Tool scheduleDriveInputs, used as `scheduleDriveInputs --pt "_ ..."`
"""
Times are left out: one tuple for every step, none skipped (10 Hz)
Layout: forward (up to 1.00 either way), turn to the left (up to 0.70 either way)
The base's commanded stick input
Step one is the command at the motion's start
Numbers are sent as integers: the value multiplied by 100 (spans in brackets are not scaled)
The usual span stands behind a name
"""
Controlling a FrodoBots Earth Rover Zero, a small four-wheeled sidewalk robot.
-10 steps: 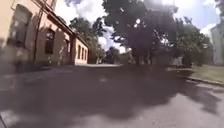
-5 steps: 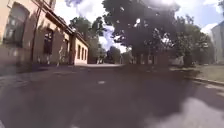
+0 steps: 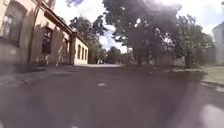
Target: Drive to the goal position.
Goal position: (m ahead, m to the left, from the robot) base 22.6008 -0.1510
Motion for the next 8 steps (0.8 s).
scheduleDriveInputs --pt "85 1" --pt "85 1" --pt "85 1" --pt "85 1" --pt "85 1" --pt "85 1" --pt "85 1" --pt "85 1"
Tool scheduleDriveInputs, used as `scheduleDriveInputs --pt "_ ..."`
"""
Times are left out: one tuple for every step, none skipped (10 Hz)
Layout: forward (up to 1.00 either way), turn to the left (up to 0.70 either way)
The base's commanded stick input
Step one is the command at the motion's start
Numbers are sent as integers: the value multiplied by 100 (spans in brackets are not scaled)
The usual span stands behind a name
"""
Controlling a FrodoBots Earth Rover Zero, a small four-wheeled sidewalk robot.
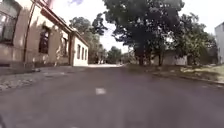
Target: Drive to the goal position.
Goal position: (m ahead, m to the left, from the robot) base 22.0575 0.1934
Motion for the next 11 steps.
scheduleDriveInputs --pt "85 1" --pt "85 1" --pt "85 1" --pt "85 1" --pt "85 1" --pt "85 1" --pt "85 1" --pt "85 1" --pt "85 1" --pt "85 1" --pt "85 1"
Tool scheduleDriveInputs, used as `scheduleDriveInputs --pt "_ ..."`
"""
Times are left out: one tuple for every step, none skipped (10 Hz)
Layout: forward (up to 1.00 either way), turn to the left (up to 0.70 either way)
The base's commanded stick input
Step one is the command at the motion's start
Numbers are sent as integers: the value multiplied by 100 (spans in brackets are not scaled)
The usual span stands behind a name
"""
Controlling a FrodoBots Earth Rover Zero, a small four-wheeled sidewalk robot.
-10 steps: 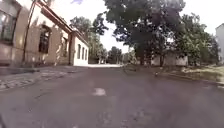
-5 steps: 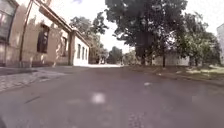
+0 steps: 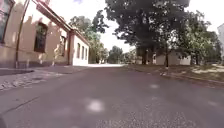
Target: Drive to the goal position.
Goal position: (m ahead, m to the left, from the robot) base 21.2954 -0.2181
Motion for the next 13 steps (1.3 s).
scheduleDriveInputs --pt "85 1" --pt "85 1" --pt "85 1" --pt "85 1" --pt "85 1" --pt "85 1" --pt "85 1" --pt "85 1" --pt "85 1" --pt "85 1" --pt "85 1" --pt "85 1" --pt "85 1"
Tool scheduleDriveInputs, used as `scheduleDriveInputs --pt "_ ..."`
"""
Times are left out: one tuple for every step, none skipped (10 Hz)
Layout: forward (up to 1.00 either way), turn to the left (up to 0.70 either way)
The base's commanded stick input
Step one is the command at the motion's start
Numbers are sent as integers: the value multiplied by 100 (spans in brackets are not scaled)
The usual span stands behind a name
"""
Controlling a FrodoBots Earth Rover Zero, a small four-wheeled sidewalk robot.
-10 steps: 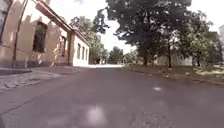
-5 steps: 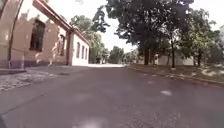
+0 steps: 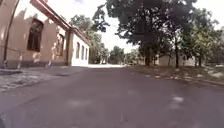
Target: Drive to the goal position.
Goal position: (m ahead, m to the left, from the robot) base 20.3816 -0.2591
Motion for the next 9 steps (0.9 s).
scheduleDriveInputs --pt "85 1" --pt "85 1" --pt "85 1" --pt "85 1" --pt "85 1" --pt "85 -3" --pt "85 -33" --pt "85 -33" --pt "85 -20"
